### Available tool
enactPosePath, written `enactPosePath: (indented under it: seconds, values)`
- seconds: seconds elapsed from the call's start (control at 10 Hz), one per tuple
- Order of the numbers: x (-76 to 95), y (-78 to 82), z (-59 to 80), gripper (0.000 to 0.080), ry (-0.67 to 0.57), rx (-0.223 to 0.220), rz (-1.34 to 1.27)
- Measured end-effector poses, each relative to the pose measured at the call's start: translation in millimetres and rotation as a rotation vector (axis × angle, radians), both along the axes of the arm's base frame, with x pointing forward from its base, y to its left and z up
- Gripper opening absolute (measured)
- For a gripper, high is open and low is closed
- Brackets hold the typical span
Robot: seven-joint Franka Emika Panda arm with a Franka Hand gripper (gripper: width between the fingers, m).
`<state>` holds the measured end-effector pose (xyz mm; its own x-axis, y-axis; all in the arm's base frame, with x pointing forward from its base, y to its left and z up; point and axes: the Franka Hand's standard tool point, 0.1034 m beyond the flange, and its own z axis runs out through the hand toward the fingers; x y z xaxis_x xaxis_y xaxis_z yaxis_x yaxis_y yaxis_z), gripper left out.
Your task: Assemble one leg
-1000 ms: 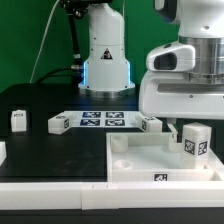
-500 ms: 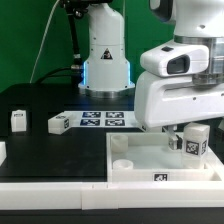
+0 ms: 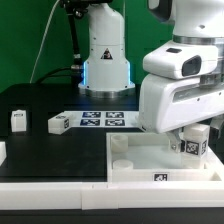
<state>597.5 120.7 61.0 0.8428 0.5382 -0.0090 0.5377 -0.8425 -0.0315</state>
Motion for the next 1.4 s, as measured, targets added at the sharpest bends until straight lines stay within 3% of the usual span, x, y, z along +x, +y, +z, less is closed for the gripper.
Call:
enactPosePath:
  seconds: [0.1,0.2,0.3,0.4,0.6,1.1,1.4]
  values:
    - [0.0,-0.1,-0.1,0.0617,0.0,0.0,0.0]
    - [0.0,-0.2,-0.2,0.0438,0.0,0.0,-0.002]
    - [-0.1,-0.3,-0.2,0.0438,0.001,-0.001,-0.03]
    - [0.0,-0.5,-0.2,0.0285,0.001,-0.001,-0.029]
    - [0.4,-0.8,-0.2,0.0288,0.004,0.002,-0.151]
    - [3.1,-4.2,-0.4,0.0288,0.025,0.025,-0.834]
    - [1.4,-12.8,0.4,0.0294,0.022,-0.005,-1.186]
